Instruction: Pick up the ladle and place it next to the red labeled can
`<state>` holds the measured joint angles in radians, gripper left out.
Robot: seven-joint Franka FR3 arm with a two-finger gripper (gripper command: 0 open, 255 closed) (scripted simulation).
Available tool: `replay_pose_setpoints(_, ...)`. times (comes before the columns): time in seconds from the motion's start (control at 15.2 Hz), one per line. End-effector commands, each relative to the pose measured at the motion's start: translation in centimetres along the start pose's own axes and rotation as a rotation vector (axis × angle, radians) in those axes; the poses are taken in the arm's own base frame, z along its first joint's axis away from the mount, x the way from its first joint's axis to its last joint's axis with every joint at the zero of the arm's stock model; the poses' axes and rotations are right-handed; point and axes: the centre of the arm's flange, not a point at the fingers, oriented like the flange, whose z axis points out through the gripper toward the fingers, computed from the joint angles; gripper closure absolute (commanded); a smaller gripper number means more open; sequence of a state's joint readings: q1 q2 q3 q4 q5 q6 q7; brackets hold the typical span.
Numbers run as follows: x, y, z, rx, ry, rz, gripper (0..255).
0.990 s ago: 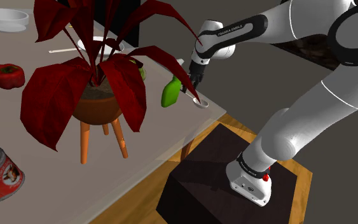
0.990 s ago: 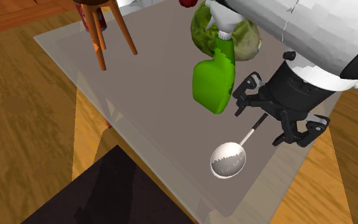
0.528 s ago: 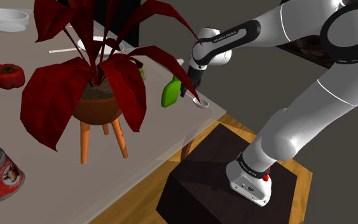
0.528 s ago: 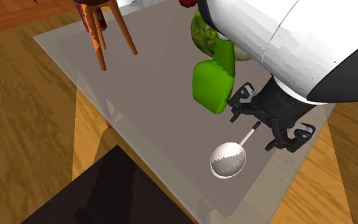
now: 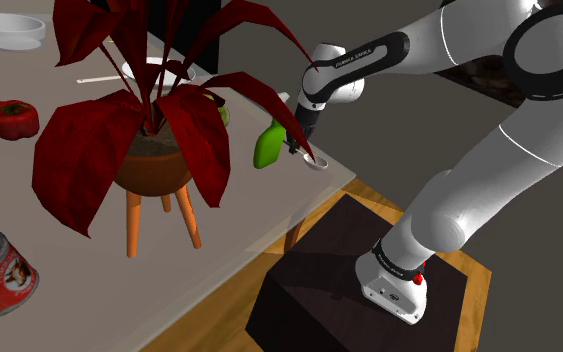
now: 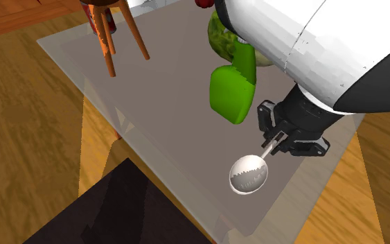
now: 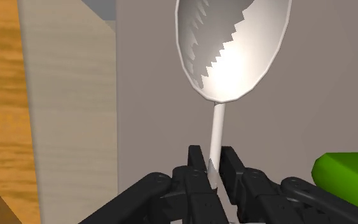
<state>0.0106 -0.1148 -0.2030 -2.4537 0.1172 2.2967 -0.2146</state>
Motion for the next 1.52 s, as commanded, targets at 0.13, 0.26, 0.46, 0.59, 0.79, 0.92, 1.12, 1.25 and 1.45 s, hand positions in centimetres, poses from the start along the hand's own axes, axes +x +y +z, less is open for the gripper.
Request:
replay_pose_setpoints(0.13, 0.0, 0.0, 0.0, 0.000, 0.000, 0.000, 255)
replay_pose_setpoints(0.26, 0.0, 0.0, 0.0, 0.000, 0.000, 0.000, 255)
replay_pose_setpoints(0.46, 0.0, -0.1, -0.5, 0.000, 0.000, 0.000, 255)
replay_pose_setpoints(0.59, 0.0, -0.2, -1.6, 0.000, 0.000, 0.000, 255)
replay_pose_setpoints(0.79, -0.1, -0.4, -3.1, 0.000, 0.000, 0.000, 255)
replay_pose_setpoints(0.92, -0.1, -0.5, -4.2, 0.000, 0.000, 0.000, 255)
replay_pose_setpoints(1.12, -0.2, -0.7, -5.8, 0.000, 0.000, 0.000, 255)
replay_pose_setpoints(1.25, -0.2, -0.8, -6.8, 0.000, 0.000, 0.000, 255)
replay_pose_setpoints(1.45, -0.2, -1.0, -8.4, 0.000, 0.000, 0.000, 255)
